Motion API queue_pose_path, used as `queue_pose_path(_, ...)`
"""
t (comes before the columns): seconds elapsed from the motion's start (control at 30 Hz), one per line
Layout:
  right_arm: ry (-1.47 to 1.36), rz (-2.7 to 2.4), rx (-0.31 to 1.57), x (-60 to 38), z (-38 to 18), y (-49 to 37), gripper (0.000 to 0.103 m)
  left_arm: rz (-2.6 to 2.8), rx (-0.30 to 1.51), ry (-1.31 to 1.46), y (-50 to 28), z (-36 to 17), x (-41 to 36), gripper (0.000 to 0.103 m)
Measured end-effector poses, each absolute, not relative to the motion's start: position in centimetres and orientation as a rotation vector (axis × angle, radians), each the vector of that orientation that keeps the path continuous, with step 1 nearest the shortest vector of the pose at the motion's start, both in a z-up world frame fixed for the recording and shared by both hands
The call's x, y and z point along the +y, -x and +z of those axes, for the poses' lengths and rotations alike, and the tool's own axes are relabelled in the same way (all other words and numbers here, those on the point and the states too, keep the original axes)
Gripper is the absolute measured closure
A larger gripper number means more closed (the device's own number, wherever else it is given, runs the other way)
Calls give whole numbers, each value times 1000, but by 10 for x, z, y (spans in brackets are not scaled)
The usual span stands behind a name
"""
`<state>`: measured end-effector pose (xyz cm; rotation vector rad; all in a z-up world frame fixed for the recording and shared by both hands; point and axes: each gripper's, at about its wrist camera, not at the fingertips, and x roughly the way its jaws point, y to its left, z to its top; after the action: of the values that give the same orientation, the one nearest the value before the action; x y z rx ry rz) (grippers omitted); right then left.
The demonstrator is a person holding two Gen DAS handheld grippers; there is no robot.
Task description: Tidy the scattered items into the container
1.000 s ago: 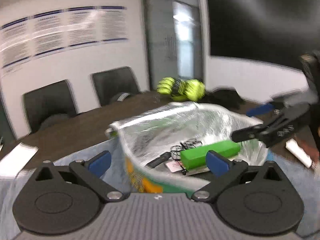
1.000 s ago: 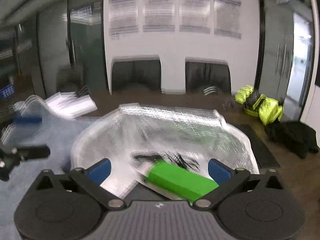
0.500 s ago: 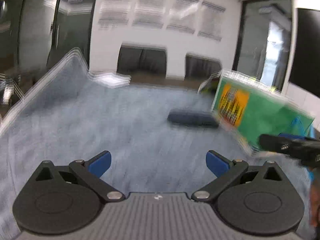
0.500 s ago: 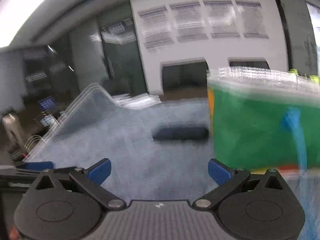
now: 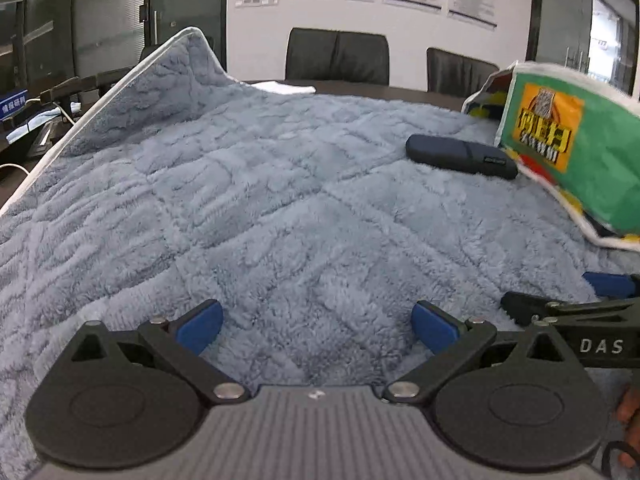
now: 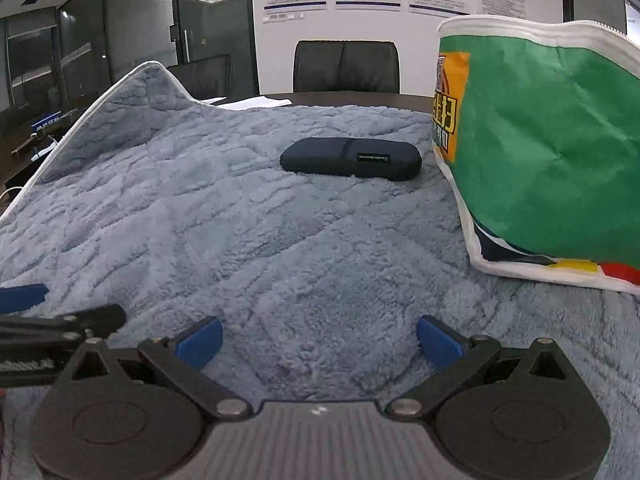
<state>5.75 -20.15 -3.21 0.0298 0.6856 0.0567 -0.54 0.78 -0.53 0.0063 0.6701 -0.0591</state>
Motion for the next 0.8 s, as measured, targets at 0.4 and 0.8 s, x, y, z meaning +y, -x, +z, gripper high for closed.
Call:
queue_pose_path(0.4,-15,39,691,-200,-32,-55,0,-20,692,-29,3,-9,2,0)
queue_pose_path(0.8,-20,42,691,-200,-32,-55,0,-15,692,-43,4,-9,0,0)
